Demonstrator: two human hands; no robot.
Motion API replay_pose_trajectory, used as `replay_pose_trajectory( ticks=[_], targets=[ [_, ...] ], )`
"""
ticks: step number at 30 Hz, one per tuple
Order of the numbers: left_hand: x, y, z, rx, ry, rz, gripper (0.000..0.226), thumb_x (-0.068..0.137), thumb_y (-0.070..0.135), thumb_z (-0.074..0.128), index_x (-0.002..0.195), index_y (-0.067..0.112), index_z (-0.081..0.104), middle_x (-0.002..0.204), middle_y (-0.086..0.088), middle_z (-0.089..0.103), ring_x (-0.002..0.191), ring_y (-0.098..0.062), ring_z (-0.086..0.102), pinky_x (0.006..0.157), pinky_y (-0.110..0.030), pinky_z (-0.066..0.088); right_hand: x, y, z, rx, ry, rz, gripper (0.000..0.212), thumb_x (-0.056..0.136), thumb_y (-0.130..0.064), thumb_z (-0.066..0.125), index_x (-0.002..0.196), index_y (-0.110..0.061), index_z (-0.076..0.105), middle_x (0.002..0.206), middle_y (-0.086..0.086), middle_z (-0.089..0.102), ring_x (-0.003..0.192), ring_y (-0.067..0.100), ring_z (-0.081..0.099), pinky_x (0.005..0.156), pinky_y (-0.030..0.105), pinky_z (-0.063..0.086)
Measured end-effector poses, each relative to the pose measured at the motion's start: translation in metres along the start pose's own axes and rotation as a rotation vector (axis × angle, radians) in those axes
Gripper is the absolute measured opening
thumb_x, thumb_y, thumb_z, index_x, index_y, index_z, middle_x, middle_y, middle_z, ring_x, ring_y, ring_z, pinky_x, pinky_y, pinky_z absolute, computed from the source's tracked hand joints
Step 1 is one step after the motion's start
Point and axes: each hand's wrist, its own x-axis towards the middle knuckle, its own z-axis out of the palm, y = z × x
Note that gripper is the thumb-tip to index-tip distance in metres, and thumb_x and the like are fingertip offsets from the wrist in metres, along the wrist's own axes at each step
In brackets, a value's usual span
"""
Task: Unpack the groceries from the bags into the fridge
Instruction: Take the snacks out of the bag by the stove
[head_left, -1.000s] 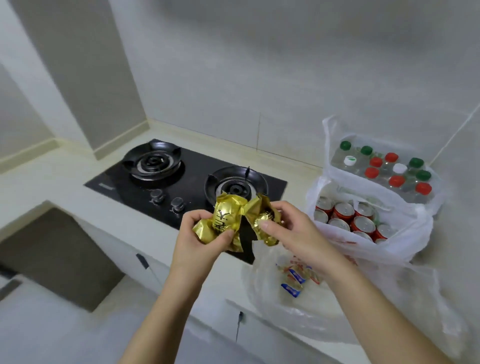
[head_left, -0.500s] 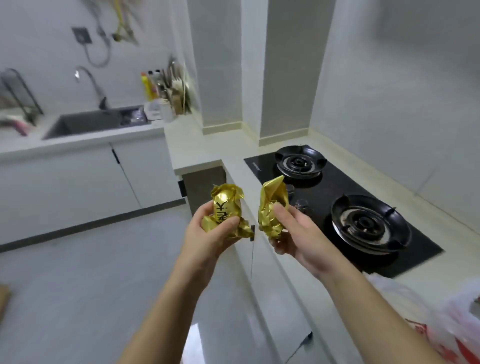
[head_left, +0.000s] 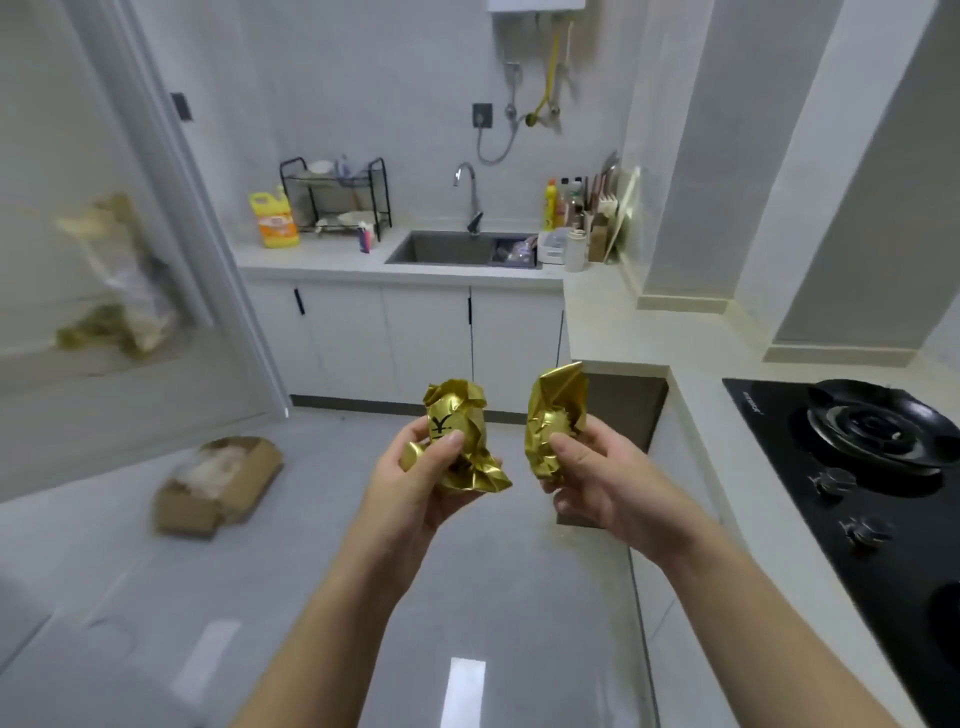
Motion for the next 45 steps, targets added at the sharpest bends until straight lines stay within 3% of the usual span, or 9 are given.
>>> replay_pose_trajectory(
  ticks=[5, 11, 18, 21, 25, 29, 35, 40, 45],
  targets=[
    [-0.02, 0.045, -0.073, 0.055, 0.134, 0.072, 0.058, 0.071, 0.021, 0.075, 0.123, 0.005, 0.054, 0.104, -0.017, 0.072, 0.095, -0.035, 0.07, 0.078, -0.038, 0.059, 0.038, 0.001, 0.08, -0.035, -0.121, 0.002, 0.05, 0.081, -0.031, 0.072, 0.124, -0.012, 0.055, 0.093, 0.01, 0.064, 0.076, 0.02, 0.06, 0.062, 0.026, 0.05],
    [-0.033, 0.085, -0.128, 0.12, 0.269, 0.155, 0.058, 0.067, 0.024, 0.072, 0.12, 0.007, 0.057, 0.105, -0.014, 0.072, 0.085, -0.02, 0.071, 0.067, -0.025, 0.057, 0.075, -0.009, 0.147, -0.013, -0.214, -0.009, 0.046, 0.078, -0.03, 0.07, 0.119, -0.011, 0.057, 0.091, 0.01, 0.065, 0.071, 0.018, 0.06, 0.057, 0.023, 0.049],
    [-0.033, 0.131, -0.163, 0.146, 0.447, 0.272, 0.056, 0.065, 0.025, 0.072, 0.116, 0.005, 0.058, 0.096, -0.01, 0.069, 0.079, -0.018, 0.07, 0.064, -0.025, 0.058, 0.118, -0.031, 0.197, -0.055, -0.334, -0.043, 0.048, 0.075, -0.035, 0.07, 0.112, -0.007, 0.058, 0.084, 0.008, 0.062, 0.063, 0.018, 0.06, 0.049, 0.021, 0.048],
    [-0.034, 0.159, -0.173, 0.21, 0.503, 0.319, 0.059, 0.064, 0.018, 0.084, 0.115, 0.004, 0.058, 0.093, -0.008, 0.069, 0.075, -0.015, 0.07, 0.061, -0.022, 0.057, 0.139, -0.049, 0.219, -0.13, -0.393, -0.069, 0.042, 0.081, -0.034, 0.068, 0.11, -0.006, 0.059, 0.082, 0.005, 0.064, 0.063, 0.019, 0.063, 0.048, 0.022, 0.051],
    [-0.033, 0.215, -0.195, 0.324, 0.521, 0.349, 0.053, 0.068, 0.02, 0.071, 0.116, 0.001, 0.06, 0.094, -0.01, 0.072, 0.078, -0.017, 0.071, 0.063, -0.023, 0.058, 0.173, -0.077, 0.265, -0.349, -0.419, -0.199, 0.038, 0.088, -0.04, 0.067, 0.107, -0.008, 0.063, 0.089, 0.003, 0.061, 0.077, 0.015, 0.055, 0.058, 0.023, 0.046],
    [-0.016, 0.265, -0.23, 0.395, 0.601, 0.365, 0.041, 0.082, 0.01, 0.069, 0.12, 0.002, 0.057, 0.096, -0.009, 0.07, 0.07, -0.01, 0.071, 0.057, -0.02, 0.056, 0.201, -0.105, 0.324, -0.431, -0.43, -0.281, 0.039, 0.085, -0.043, 0.07, 0.102, -0.008, 0.064, 0.087, 0.007, 0.058, 0.07, 0.015, 0.053, 0.061, 0.024, 0.049],
    [0.023, 0.319, -0.293, 0.559, 0.639, 0.213, 0.037, 0.086, 0.012, 0.071, 0.119, 0.0, 0.059, 0.102, -0.013, 0.071, 0.082, -0.018, 0.07, 0.057, -0.02, 0.057, 0.232, -0.13, 0.413, -0.572, -0.363, -0.334, 0.041, 0.085, -0.04, 0.065, 0.103, -0.003, 0.065, 0.077, 0.006, 0.061, 0.06, 0.015, 0.06, 0.067, 0.03, 0.06],
    [0.059, 0.343, -0.34, 0.705, 0.616, 0.021, 0.037, 0.084, 0.016, 0.075, 0.113, -0.001, 0.059, 0.101, -0.015, 0.072, 0.09, -0.023, 0.072, 0.078, -0.031, 0.06, 0.258, -0.137, 0.467, -1.017, -0.215, -0.467, 0.027, 0.086, -0.029, 0.057, 0.067, -0.011, 0.053, 0.063, 0.003, 0.059, 0.059, 0.02, 0.061, 0.057, 0.028, 0.051],
    [0.095, 0.343, -0.357, 0.88, 0.54, -0.092, 0.032, 0.08, 0.02, 0.077, 0.1, -0.001, 0.064, 0.094, -0.013, 0.072, 0.08, -0.019, 0.071, 0.065, -0.023, 0.06, 0.28, -0.136, 0.487, -1.436, -0.155, -0.398, 0.026, 0.093, -0.023, 0.05, 0.07, -0.01, 0.047, 0.073, 0.007, 0.055, 0.066, 0.023, 0.056, 0.06, 0.028, 0.049]
  ],
)
